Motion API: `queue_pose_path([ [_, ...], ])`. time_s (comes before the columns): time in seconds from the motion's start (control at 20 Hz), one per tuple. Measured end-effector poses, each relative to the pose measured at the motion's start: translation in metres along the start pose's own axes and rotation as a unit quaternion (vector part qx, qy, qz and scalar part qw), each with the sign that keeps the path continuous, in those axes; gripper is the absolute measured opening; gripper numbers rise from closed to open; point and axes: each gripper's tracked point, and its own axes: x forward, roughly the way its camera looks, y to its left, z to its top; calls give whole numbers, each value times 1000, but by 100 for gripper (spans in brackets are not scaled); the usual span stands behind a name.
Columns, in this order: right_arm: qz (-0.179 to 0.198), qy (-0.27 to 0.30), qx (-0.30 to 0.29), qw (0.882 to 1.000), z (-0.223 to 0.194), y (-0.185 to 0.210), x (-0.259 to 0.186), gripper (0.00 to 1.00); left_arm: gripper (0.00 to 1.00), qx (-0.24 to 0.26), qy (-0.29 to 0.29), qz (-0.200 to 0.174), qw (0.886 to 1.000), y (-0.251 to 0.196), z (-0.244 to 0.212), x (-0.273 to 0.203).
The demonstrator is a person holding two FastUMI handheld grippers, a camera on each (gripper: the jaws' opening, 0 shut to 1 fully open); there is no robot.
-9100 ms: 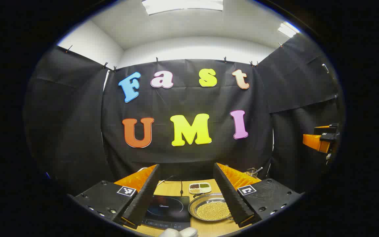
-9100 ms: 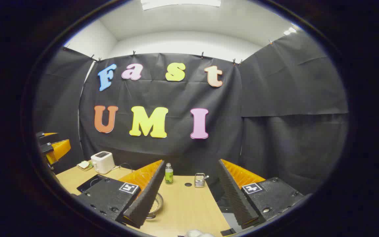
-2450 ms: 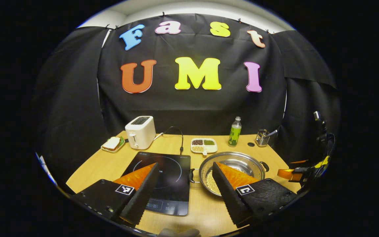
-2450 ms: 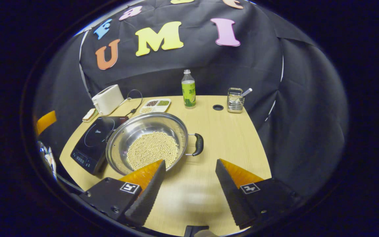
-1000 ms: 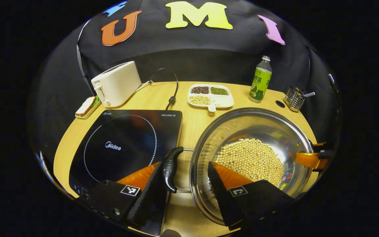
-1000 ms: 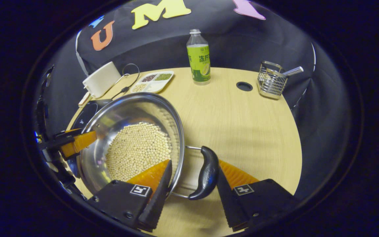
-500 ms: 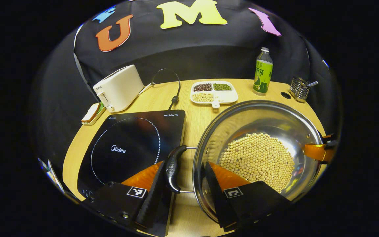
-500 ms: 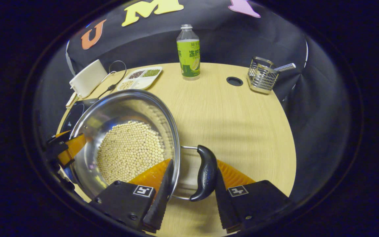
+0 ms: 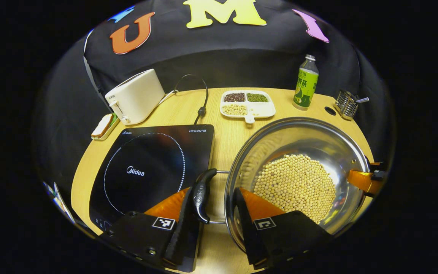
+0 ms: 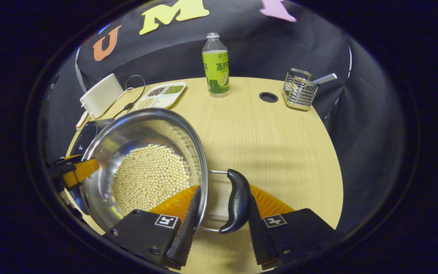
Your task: First push the handle of the pot to place it horizontally, then grasp the pot with both hands and set it on the induction cooktop.
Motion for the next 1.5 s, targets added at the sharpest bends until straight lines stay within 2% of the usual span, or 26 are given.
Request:
queue_pose_path([
  [0.05, 0, 0, 4, 1000, -1, 1, -1, 65, 70, 2, 2, -3, 1000, 1, 0, -1],
  [0.1, 0, 1, 8, 1000, -1, 1, -1, 65, 59, 2, 2, -5, 1000, 1, 0, -1],
  [0.15, 0, 2, 13, 1000, -2, 2, -2, 65, 59, 0, 3, -7, 1000, 1, 0, -2],
  [0.4, 2, 3, 33, 999, -7, 7, -10, 63, 58, 4, 1, -13, 1000, 7, 0, -8],
  [0.75, -10, -11, 27, 1000, 0, 11, -30, 63, 58, 6, -5, -24, 1000, 11, 9, -20],
  [1.25, -17, -43, 21, 999, 25, 40, -59, 63, 57, 7, -34, -31, 999, 41, 32, -41],
  [1.3, -17, -46, 20, 999, 26, 44, -63, 63, 58, 8, -37, -31, 999, 44, 35, -43],
  [1.35, -18, -48, 18, 999, 28, 48, -66, 63, 67, 9, -40, -32, 999, 48, 37, -45],
  [1.4, -19, -51, 18, 998, 30, 52, -68, 63, 58, 8, -42, -32, 999, 52, 39, -47],
  [1.5, -19, -55, 18, 998, 34, 61, -72, 63, 58, 6, -43, -33, 999, 62, 40, -50],
])
